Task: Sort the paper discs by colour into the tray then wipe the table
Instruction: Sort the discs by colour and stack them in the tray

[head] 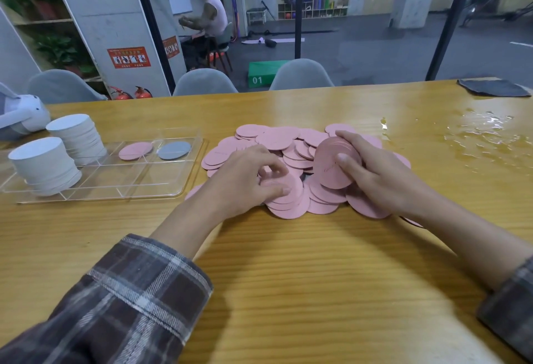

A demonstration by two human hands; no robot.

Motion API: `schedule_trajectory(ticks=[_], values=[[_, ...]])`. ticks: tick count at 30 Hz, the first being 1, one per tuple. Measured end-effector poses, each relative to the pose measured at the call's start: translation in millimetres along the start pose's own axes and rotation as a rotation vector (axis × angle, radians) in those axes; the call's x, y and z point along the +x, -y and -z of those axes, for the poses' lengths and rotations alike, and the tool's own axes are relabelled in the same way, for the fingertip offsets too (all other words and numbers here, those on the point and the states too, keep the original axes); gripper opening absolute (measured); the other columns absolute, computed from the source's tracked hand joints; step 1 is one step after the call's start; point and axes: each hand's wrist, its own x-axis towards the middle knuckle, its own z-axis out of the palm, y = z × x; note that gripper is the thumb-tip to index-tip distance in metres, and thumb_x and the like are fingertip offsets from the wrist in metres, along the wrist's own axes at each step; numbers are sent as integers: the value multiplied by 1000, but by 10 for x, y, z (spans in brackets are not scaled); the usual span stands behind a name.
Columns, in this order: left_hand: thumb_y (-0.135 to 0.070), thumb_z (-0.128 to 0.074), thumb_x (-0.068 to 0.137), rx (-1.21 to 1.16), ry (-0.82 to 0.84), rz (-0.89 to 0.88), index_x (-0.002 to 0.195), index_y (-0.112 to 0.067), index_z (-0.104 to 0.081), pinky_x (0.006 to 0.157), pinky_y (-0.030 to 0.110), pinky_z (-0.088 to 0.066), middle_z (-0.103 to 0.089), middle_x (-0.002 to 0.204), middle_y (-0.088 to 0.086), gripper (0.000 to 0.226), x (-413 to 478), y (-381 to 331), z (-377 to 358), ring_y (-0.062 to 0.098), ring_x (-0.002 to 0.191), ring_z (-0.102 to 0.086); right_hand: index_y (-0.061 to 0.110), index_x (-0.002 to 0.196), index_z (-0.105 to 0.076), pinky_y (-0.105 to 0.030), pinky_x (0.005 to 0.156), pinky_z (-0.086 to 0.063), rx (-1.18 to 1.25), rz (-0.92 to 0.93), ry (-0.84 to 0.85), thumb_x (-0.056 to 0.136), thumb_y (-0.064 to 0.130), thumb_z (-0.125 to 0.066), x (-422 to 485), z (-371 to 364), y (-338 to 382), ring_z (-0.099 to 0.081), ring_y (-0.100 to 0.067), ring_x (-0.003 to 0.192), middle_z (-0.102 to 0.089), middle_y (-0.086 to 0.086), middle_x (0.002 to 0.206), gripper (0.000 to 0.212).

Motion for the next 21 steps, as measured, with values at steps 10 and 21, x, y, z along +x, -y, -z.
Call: schedule_trajectory(ticks=[10, 21], values=[[-18, -84, 84, -136, -82, 57, 96, -25, -80, 70, 18, -48, -74, 89, -7, 13, 6, -61, 54, 11, 77, -65, 31, 156, -36, -33, 101, -44, 71, 5, -11, 107, 37, -46, -33, -12, 47, -61, -14, 113, -67, 5, 124, 50], [-7, -82, 88, -608, -118, 172, 94, -6, -73, 63, 33, -63, -73, 78, 6, 11, 49, -198, -201, 22, 63, -71, 43, 151, -41, -37, 99, -51, 228, 50, 94, 110, 38, -38, -37, -65, 52, -63, -19, 111, -68, 0, 124, 41]])
